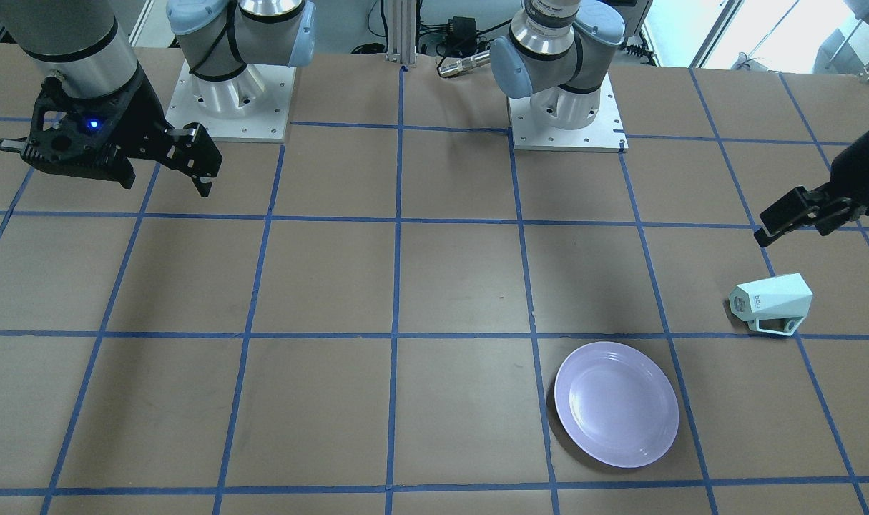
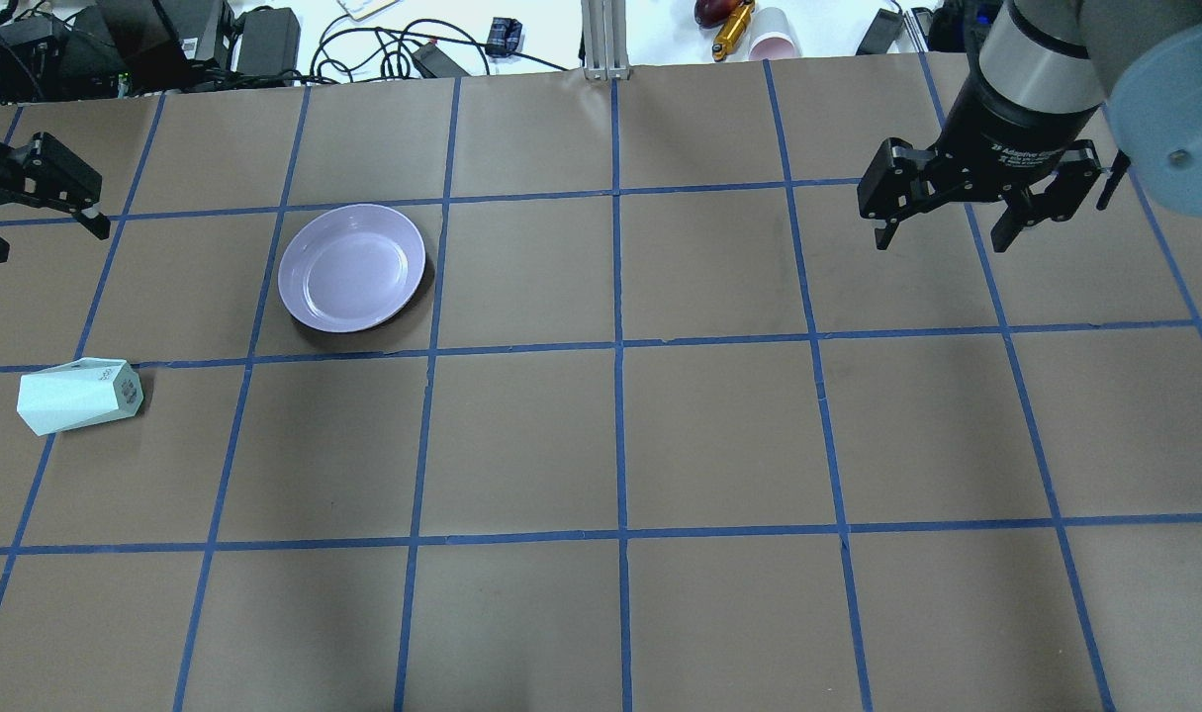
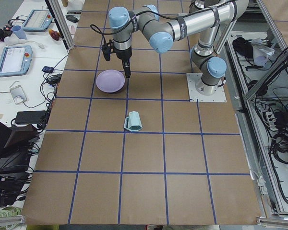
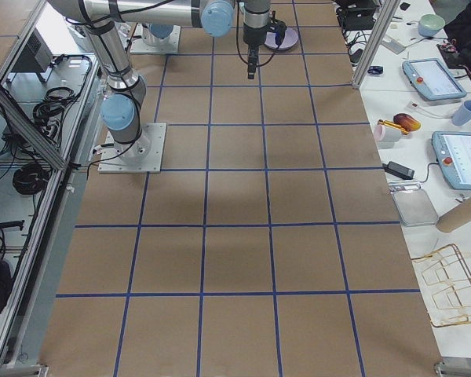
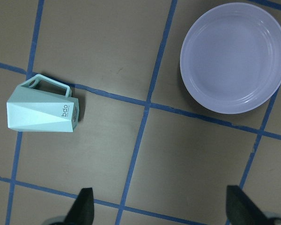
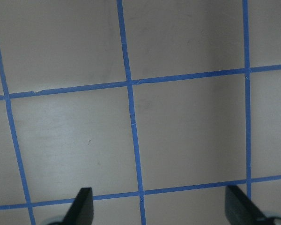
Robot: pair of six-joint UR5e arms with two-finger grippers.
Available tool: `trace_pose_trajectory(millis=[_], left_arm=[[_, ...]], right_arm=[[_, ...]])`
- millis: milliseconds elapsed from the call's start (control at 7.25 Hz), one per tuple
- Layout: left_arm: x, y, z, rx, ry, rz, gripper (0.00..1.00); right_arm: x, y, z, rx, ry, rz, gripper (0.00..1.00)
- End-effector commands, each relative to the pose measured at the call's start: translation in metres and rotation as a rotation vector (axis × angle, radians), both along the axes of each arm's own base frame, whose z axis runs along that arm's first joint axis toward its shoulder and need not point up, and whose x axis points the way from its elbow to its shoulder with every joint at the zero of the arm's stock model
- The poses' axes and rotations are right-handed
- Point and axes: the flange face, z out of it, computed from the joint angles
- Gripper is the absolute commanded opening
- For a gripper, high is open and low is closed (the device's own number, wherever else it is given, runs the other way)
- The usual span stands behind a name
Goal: Flip cup and place on plate
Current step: 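Move the left gripper away from the plate toward the mint-green cup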
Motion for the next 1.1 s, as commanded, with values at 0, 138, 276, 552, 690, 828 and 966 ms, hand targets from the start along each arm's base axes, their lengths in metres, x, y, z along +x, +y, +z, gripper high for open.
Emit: trace_pose_trajectory(millis=[0,138,276,552,690,828,966], left_arm=[[0.053,0.005,-0.017,-0.023,0.081,-0.021,1.0],[0.086,0.012,-0.029,-0.022,0.106,-0.043,1.0],[0.112,0.018,-0.039,-0.013,0.116,-0.048,1.0],[0.158,0.031,-0.062,-0.003,0.145,-0.091,1.0],[0.176,0.033,-0.076,-0.037,0.196,-0.094,1.0],[0.193,0.037,-0.091,-0.036,0.219,-0.105,1.0],[0.211,0.04,-0.107,-0.054,0.241,-0.118,1.0]], right_arm=[[0.0,0.0,0.0,0.0,0.0,0.0,1.0],[0.0,0.0,0.0,0.0,0.0,0.0,1.0],[0.0,0.0,0.0,0.0,0.0,0.0,1.0],[0.0,0.0,0.0,0.0,0.0,0.0,1.0],[0.0,0.0,0.0,0.0,0.0,0.0,1.0],[0.0,0.0,0.0,0.0,0.0,0.0,1.0],[0.0,0.0,0.0,0.0,0.0,0.0,1.0]])
